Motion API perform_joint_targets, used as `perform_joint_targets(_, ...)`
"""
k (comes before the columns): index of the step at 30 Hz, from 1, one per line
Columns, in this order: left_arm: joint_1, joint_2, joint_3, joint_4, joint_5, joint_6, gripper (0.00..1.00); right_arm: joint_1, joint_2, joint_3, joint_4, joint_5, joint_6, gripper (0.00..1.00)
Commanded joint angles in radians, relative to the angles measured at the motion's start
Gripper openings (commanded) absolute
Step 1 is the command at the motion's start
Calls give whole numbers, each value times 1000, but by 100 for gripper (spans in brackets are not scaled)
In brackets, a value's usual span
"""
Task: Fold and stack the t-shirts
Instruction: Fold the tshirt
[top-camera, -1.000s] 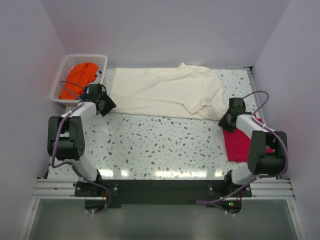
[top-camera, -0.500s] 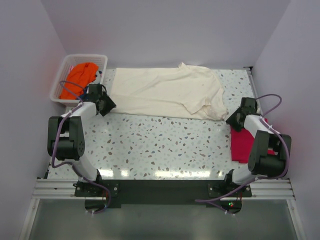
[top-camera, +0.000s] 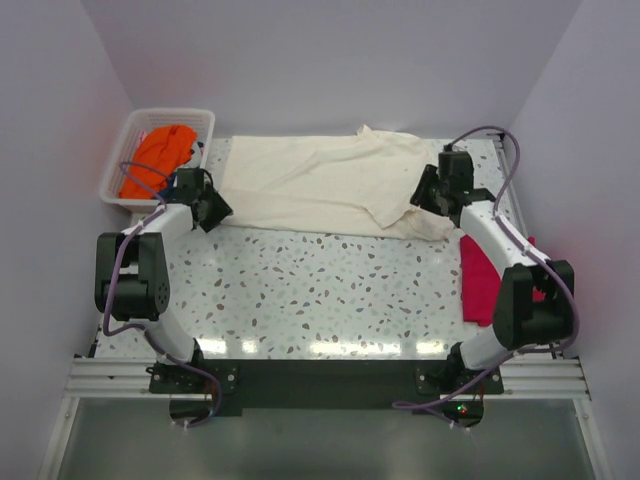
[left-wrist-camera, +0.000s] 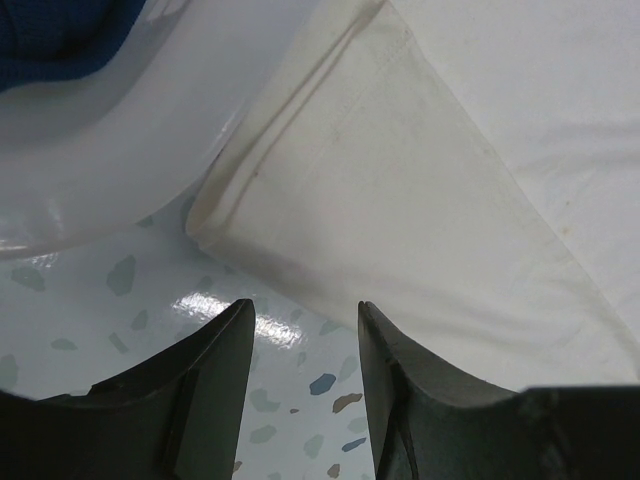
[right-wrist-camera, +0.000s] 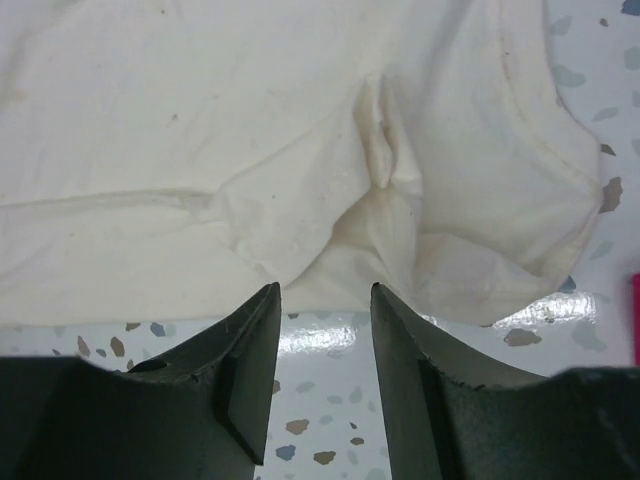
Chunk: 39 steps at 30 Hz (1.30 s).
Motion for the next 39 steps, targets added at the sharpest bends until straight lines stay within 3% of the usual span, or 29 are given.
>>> perform_joint_targets(1,-3,-23,27,17,20,7,50,48,65,26,-15,43,-11,46)
perform_joint_targets(16,-2,-41,20,29,57,28,50,74,318,137,93,55,123,41)
perform_joint_targets(19,-3,-43,18,31,60,30,50,74,354,176,93,57,141,29)
perform_joint_targets(20,-3,-43,20,31,60,31,50,74,364,189,85,58,144,16)
perform_joint_targets(23,-2,-46,21,29,57,33,50,74,388,232,82,53,155,1)
perform_joint_targets(39,-2,-26,21,36,60,31,50,73,578,568,-25,27,155,0)
